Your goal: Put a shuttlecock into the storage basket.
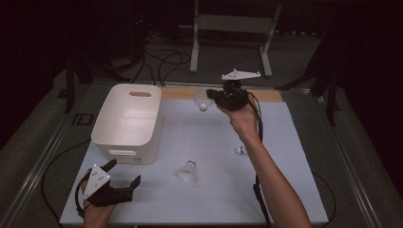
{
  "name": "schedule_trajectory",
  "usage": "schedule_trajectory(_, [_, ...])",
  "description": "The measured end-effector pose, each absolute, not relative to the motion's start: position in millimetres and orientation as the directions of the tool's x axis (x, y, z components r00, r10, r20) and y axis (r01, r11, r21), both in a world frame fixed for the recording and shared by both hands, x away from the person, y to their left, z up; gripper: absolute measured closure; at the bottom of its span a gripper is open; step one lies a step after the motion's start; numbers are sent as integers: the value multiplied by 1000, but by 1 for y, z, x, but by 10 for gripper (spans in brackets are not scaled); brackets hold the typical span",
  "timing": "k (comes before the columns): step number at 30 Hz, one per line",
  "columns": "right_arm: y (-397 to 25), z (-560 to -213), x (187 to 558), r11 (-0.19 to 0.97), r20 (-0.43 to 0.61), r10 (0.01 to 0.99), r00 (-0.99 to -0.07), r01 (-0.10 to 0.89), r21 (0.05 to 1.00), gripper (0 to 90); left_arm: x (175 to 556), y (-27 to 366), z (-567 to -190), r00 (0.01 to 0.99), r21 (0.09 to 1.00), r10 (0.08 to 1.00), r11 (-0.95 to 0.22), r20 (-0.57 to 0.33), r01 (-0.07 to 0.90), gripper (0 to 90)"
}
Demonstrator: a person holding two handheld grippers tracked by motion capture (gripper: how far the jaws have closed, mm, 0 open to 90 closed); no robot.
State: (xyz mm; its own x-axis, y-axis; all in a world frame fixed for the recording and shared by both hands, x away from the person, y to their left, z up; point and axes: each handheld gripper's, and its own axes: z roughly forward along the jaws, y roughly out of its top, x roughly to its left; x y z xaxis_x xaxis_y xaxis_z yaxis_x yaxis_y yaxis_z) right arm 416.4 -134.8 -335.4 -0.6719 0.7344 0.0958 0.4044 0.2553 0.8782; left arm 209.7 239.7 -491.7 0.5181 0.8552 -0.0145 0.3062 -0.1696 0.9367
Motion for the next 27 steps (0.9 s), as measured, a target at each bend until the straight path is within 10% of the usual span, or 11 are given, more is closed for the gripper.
schedule_trajectory(27, [-124,-330,413,237,124,707,-696,399,886,894,210,239,-492,518,937,855,-173,-10,304,0])
